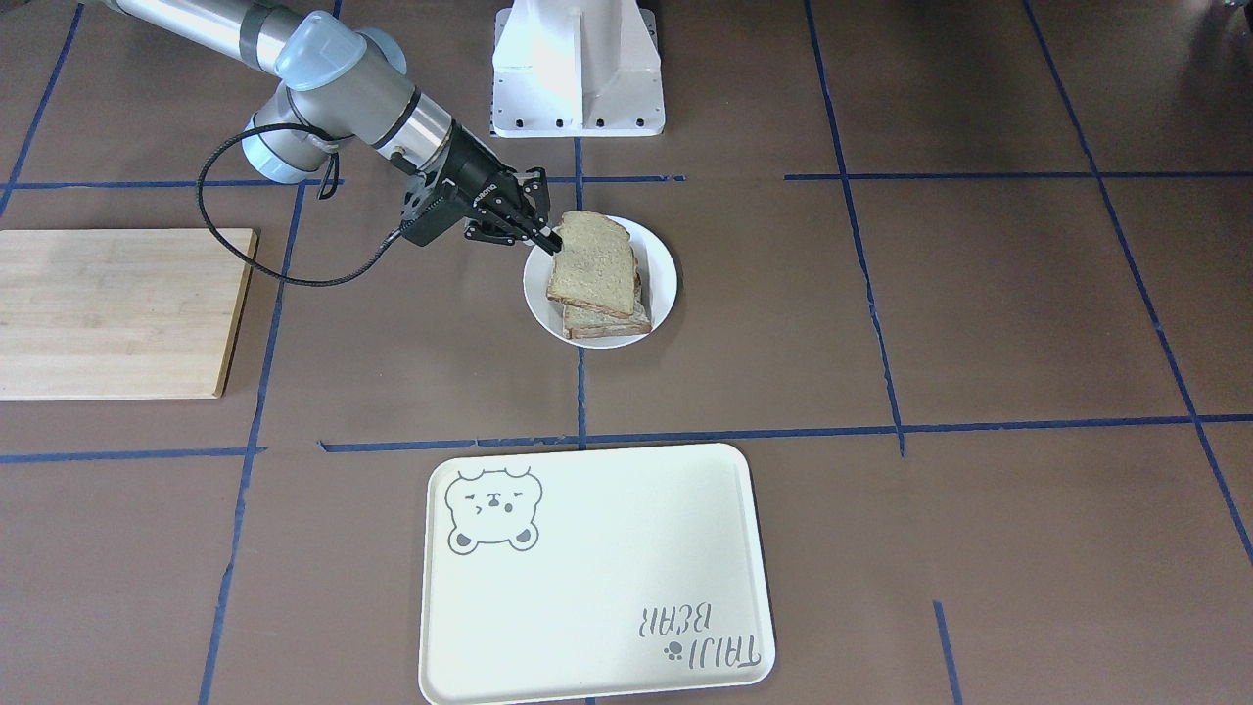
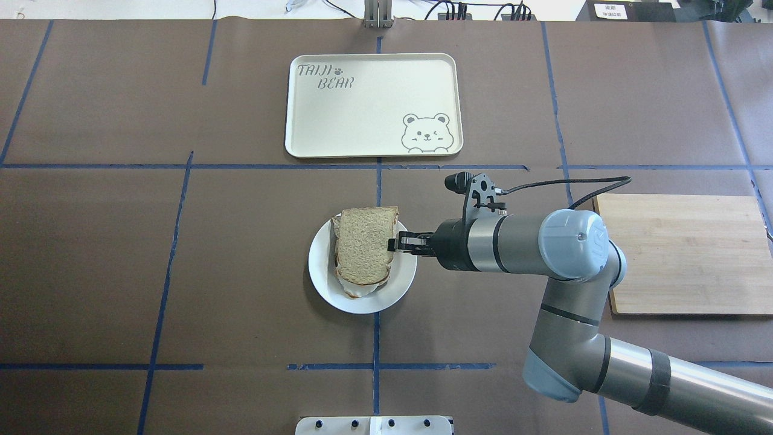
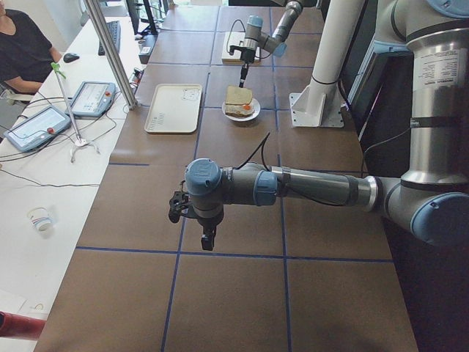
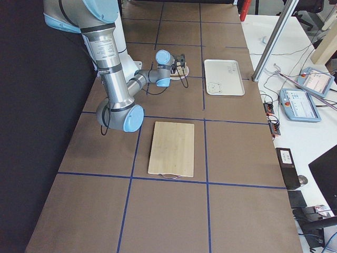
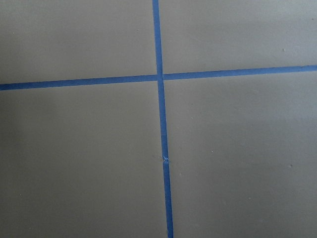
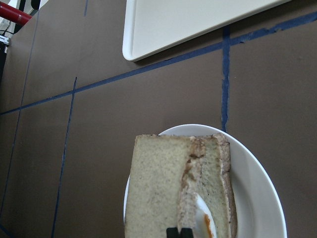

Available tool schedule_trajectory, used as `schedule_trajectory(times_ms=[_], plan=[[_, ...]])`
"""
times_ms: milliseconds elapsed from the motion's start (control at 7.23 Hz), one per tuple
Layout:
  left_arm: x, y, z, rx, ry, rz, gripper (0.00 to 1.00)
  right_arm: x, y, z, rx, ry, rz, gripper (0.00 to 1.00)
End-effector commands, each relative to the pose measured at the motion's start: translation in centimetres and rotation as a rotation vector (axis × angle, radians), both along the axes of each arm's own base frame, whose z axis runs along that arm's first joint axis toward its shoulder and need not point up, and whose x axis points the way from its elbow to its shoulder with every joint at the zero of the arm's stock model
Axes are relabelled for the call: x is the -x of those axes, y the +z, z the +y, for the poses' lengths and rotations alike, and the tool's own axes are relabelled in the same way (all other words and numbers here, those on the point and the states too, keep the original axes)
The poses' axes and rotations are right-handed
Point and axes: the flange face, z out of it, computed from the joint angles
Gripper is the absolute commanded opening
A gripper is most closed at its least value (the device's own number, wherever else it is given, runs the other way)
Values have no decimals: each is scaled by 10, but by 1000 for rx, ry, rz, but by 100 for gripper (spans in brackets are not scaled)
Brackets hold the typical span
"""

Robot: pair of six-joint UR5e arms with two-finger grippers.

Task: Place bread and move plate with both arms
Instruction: 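Lower the bread onto the egg on the plate and open the right gripper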

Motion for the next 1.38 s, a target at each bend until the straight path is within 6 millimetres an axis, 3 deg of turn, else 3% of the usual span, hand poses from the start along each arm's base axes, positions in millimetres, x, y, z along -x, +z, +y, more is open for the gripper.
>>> schedule_trajectory(times_ms=[0, 277, 415, 553, 691, 830, 968, 1245], plan=[[0, 0, 0, -3, 0, -1, 100, 15, 7, 8, -34, 0, 25, 0], [0, 0, 0, -3, 0, -1, 100, 15, 10, 7, -51, 0, 36, 0], [0, -1, 0, -3, 0, -1, 100, 18, 16, 5, -63, -1, 51, 5], [0, 0, 0, -3, 1, -1, 100, 19, 17, 4, -60, 0, 53, 34], [0, -2, -1, -5, 0, -1, 100, 20, 19, 4, -58, 0, 58, 74], [0, -3, -1, -6, 0, 0, 100, 20, 17, 4, -50, 3, 51, 99], [0, -5, -1, -11, 0, 0, 100, 18, 17, 0, -47, 9, 50, 100], [-2, -23, -5, -56, 3, 1, 100, -6, 16, -30, -33, 46, 75, 100]])
